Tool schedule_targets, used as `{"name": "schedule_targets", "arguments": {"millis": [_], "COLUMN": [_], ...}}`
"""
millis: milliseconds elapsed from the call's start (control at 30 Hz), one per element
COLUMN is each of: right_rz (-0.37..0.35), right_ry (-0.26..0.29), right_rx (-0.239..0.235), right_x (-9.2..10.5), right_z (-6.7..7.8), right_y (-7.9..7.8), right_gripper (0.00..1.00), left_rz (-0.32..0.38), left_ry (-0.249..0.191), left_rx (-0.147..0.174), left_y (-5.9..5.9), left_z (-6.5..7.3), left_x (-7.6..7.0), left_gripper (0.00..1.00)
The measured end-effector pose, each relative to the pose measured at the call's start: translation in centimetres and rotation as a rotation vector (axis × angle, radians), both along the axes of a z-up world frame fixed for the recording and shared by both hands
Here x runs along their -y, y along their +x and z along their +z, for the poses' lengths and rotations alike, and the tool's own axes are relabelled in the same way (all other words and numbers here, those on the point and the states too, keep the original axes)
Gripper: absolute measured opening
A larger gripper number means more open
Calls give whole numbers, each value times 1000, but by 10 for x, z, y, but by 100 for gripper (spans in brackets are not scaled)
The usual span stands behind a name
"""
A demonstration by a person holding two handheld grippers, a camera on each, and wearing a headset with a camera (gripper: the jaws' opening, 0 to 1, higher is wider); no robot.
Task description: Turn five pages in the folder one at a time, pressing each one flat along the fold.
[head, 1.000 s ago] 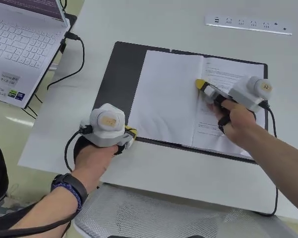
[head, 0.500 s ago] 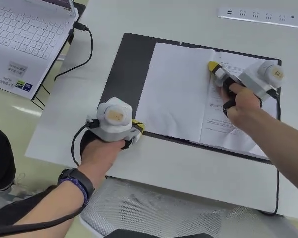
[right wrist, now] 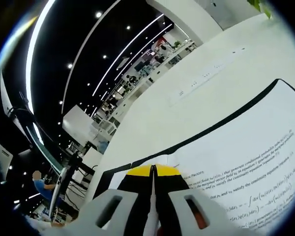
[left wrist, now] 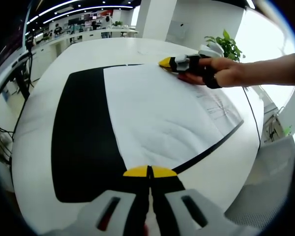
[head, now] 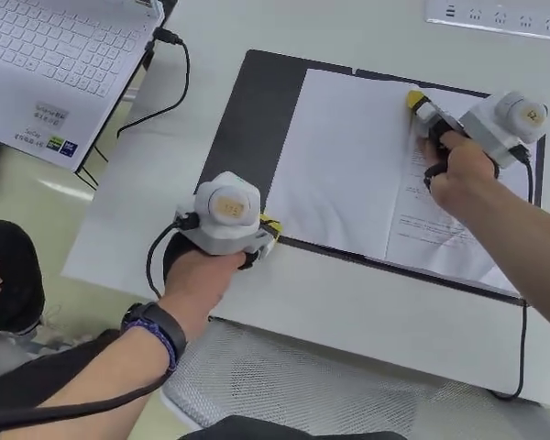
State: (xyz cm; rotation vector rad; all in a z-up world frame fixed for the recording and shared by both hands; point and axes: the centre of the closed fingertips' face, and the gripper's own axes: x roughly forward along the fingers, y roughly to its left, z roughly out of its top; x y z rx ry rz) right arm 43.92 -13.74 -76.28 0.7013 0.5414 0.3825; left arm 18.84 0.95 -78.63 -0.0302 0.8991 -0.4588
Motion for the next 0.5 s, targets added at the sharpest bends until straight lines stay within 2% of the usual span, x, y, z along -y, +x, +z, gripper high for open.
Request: {"name": "schedule_targets", "arguments": {"millis": [267,500], "right_rz": [-22,8], "right_ry": [4,-3], "right_rx": [-10,10], "right_x": [1,1], "right_z": [-6,-8], "right_y": [24,21], "right_gripper": [0,0], "left_rz": [8,3], "left_ry": [-3,-6], "left_rx": [-2,-3], "left_y": [1,2], "left_z": [-2,-5], "left_x": [-1,-3], "left_gripper": [0,0]}}
